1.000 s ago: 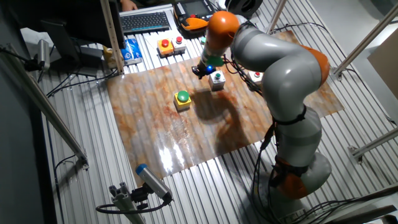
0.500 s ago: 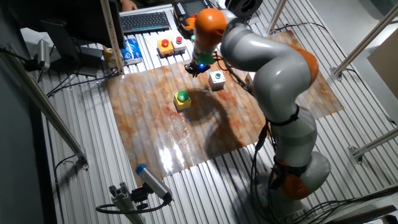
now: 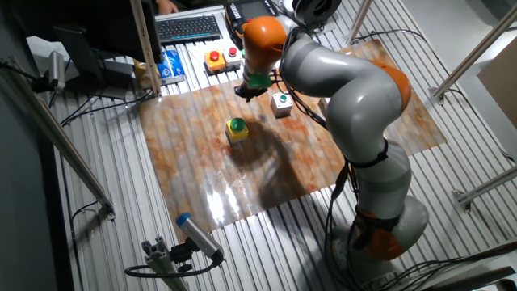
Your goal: Press three buttons from left to right in sequence
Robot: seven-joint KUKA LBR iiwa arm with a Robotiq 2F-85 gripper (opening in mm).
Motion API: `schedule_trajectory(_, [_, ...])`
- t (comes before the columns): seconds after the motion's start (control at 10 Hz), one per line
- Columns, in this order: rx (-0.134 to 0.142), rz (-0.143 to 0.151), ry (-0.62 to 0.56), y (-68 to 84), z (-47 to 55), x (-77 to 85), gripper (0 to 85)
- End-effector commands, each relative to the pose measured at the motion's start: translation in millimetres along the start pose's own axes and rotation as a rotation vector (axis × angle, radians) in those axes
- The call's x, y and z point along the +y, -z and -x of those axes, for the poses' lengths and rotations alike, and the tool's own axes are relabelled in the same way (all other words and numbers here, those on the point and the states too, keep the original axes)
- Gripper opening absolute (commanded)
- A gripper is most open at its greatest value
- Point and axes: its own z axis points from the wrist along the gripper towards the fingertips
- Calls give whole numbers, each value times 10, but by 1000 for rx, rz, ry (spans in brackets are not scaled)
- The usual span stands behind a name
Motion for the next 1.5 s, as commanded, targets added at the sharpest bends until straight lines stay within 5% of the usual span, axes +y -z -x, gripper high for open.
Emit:
schedule_trajectory(0.0, [-2, -4, -8, -20, -32, 58, 0])
schedule_trajectory(0.3, [-9, -4, -29, -88, -125, 220, 0])
schedule_trajectory(0.4, [-11, -2, -30, -98, -142, 237, 170])
schedule_trajectory(0.5, [-12, 3, -26, -116, -155, 249, 0])
schedule_trajectory(1.1, [-38, 2, -23, -210, -390, 297, 0])
schedule_trajectory(1.4, [-17, 4, -9, -198, -418, 292, 0])
